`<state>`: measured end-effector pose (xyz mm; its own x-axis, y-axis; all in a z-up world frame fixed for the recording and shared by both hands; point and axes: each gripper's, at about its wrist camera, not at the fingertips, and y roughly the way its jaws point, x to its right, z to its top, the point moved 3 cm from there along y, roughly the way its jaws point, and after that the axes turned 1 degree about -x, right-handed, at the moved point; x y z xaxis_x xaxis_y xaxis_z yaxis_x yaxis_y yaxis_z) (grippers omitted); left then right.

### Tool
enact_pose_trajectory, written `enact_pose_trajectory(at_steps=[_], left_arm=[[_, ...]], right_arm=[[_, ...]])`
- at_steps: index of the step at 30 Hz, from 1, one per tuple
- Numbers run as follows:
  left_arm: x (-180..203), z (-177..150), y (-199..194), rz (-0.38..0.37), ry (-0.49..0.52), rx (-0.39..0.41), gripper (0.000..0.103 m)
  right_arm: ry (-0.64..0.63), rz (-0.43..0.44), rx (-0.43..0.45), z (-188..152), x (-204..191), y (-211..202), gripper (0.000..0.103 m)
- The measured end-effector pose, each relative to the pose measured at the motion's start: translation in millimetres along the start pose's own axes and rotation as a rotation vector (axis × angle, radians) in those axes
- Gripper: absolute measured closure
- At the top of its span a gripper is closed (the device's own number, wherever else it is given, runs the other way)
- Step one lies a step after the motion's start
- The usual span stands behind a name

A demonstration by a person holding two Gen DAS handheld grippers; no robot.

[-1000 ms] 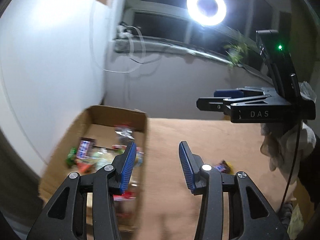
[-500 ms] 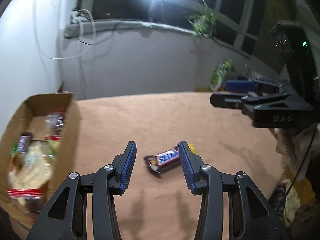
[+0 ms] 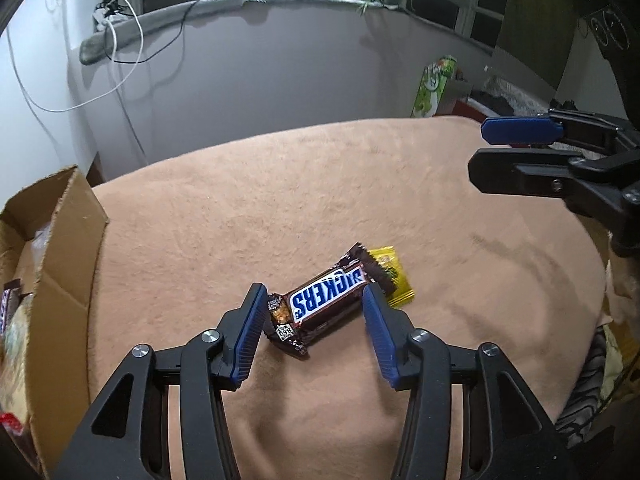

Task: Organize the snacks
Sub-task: 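Move both open grippers back toward the Snickers bar and yellow candy, then grasp the Snickers bar with the left gripper while the right grasps the yellow candy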

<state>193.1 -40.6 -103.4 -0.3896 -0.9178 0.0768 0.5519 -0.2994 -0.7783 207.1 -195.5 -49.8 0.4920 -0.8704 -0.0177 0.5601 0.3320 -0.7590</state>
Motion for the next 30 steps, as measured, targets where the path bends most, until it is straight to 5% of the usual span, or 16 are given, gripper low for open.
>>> enact_pose_trajectory(at_steps=[18,25,30], left_arm=[[7.2,4.0,25.8,0.098,0.044,-0.009,0.051],[-9.3,3.7,26.0,0.151,-0.024,-0.012,0.073],[-16.8,-0.2,21.8,0.167,-0.036,-0.016,0.076]], right_arm=[[0.059,0.122,-0.132,-34.2,1.7,48.2,0.032],[0.044,0.145,-0.189,-41.9,-17.7,63.5,0.040],[0.049,0.152,-0.198,-37.1,-23.1,70.8,0.047]])
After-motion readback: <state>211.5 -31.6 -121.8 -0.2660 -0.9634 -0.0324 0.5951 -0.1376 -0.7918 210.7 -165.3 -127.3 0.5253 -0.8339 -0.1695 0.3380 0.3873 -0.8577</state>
